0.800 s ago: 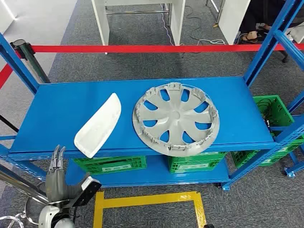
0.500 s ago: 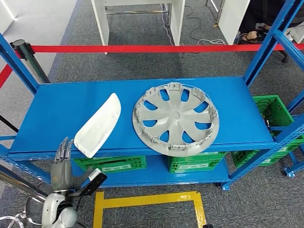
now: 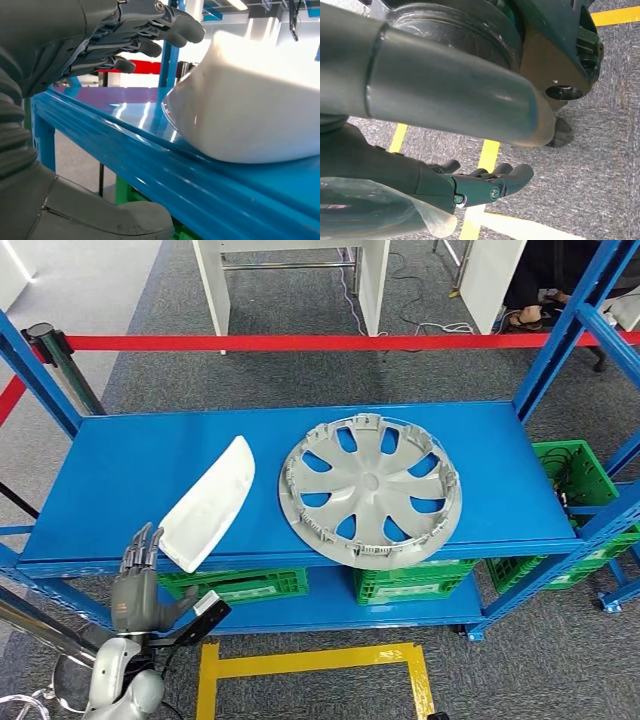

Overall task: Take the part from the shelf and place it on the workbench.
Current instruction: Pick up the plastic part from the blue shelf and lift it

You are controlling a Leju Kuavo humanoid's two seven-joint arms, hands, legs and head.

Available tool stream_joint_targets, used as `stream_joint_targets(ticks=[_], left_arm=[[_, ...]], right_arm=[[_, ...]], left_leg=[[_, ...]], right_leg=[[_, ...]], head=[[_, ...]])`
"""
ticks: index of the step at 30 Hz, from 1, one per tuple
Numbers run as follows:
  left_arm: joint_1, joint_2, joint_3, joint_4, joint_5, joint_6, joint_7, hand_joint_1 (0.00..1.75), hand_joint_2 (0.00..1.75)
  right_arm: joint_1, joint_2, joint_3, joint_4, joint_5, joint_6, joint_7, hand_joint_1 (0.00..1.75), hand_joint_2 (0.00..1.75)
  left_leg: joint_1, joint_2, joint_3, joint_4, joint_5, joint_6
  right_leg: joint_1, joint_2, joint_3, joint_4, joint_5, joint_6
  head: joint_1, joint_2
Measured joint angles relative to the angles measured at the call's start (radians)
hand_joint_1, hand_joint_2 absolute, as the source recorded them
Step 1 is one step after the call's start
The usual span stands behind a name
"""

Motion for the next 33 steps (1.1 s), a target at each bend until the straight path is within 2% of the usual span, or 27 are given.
stream_joint_targets(ticks=[6, 11, 33], left_arm=[[-0.024, 0.026, -0.064, 0.002, -0.047, -0.001, 0.055, 0.00, 1.75], [-0.039, 0.038, -0.103, 0.003, -0.066, -0.001, 0.064, 0.00, 1.75], [-0.049, 0.049, -0.127, 0.005, -0.070, -0.001, 0.065, 0.00, 1.75]], right_arm=[[0.000, -0.001, 0.002, 0.000, 0.006, 0.002, 0.004, 0.00, 0.00], [0.000, -0.002, 0.007, 0.000, 0.007, 0.003, 0.006, 0.00, 0.00], [0.000, -0.005, 0.015, 0.000, 0.007, 0.003, 0.006, 0.00, 0.00]], left_leg=[[0.000, 0.000, 0.000, 0.000, 0.000, 0.000], [0.000, 0.000, 0.000, 0.000, 0.000, 0.000], [0.000, 0.000, 0.000, 0.000, 0.000, 0.000]], right_leg=[[0.000, 0.000, 0.000, 0.000, 0.000, 0.000], [0.000, 0.000, 0.000, 0.000, 0.000, 0.000], [0.000, 0.000, 0.000, 0.000, 0.000, 0.000]], head=[[0.000, 0.000], [0.000, 0.000], [0.000, 0.000]])
